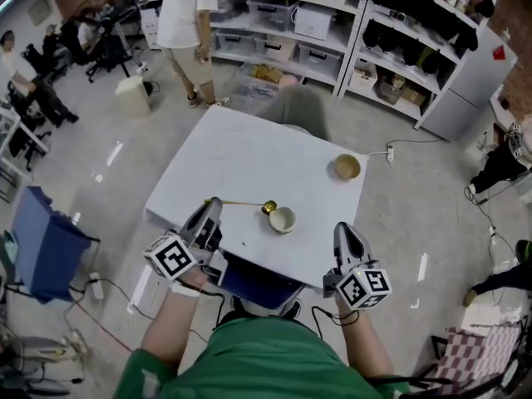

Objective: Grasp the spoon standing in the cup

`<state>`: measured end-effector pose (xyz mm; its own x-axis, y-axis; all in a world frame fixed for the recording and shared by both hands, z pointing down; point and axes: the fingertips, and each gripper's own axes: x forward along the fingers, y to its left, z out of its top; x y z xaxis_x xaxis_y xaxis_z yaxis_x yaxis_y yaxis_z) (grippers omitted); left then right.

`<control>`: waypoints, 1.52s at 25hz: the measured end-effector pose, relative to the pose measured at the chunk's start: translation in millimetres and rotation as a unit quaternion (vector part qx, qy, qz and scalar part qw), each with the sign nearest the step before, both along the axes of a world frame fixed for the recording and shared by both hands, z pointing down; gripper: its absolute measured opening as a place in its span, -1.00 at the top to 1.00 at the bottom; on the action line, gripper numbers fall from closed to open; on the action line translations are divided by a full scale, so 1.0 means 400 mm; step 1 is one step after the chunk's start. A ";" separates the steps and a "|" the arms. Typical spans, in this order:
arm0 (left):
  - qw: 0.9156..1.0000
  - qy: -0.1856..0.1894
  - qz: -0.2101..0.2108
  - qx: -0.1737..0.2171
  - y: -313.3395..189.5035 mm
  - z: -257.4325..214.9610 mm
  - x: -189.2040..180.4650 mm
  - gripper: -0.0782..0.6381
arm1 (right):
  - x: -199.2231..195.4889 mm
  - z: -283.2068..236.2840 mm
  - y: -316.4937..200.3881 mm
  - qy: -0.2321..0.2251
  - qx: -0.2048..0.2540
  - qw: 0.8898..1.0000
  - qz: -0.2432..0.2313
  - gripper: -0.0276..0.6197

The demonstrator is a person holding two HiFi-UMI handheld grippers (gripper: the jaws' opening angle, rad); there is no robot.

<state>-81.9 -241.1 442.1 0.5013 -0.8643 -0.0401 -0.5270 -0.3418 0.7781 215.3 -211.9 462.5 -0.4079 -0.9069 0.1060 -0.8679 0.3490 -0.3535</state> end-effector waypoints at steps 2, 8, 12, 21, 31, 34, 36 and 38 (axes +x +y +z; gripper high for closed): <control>1.000 -0.004 -0.001 -0.001 -0.003 0.003 -0.001 0.72 | -0.004 -0.004 -0.002 0.000 0.002 1.000 -0.002 0.84; 1.000 0.001 0.002 0.001 0.017 0.005 -0.014 0.72 | -0.021 -0.016 0.016 0.005 0.009 1.000 -0.004 0.85; 1.000 0.003 -0.005 0.005 0.003 -0.010 -0.027 0.72 | -0.020 -0.039 -0.002 0.009 0.016 1.000 -0.005 0.85; 1.000 0.002 -0.014 -0.004 0.008 0.002 -0.051 0.72 | -0.033 -0.047 0.001 0.015 0.021 1.000 -0.008 0.85; 1.000 0.000 -0.011 -0.007 0.008 0.007 -0.044 0.72 | -0.025 -0.042 -0.004 0.018 0.020 1.000 -0.011 0.85; 1.000 -0.003 -0.011 -0.007 0.001 0.000 -0.044 0.72 | -0.027 -0.048 -0.010 0.018 0.020 1.000 -0.013 0.85; 1.000 -0.004 -0.013 -0.010 -0.001 0.001 -0.045 0.72 | -0.028 -0.049 -0.011 0.019 0.020 1.000 -0.014 0.84; 1.000 -0.003 -0.013 -0.013 0.007 0.005 -0.043 0.72 | -0.026 -0.044 -0.004 0.019 0.017 1.000 -0.015 0.85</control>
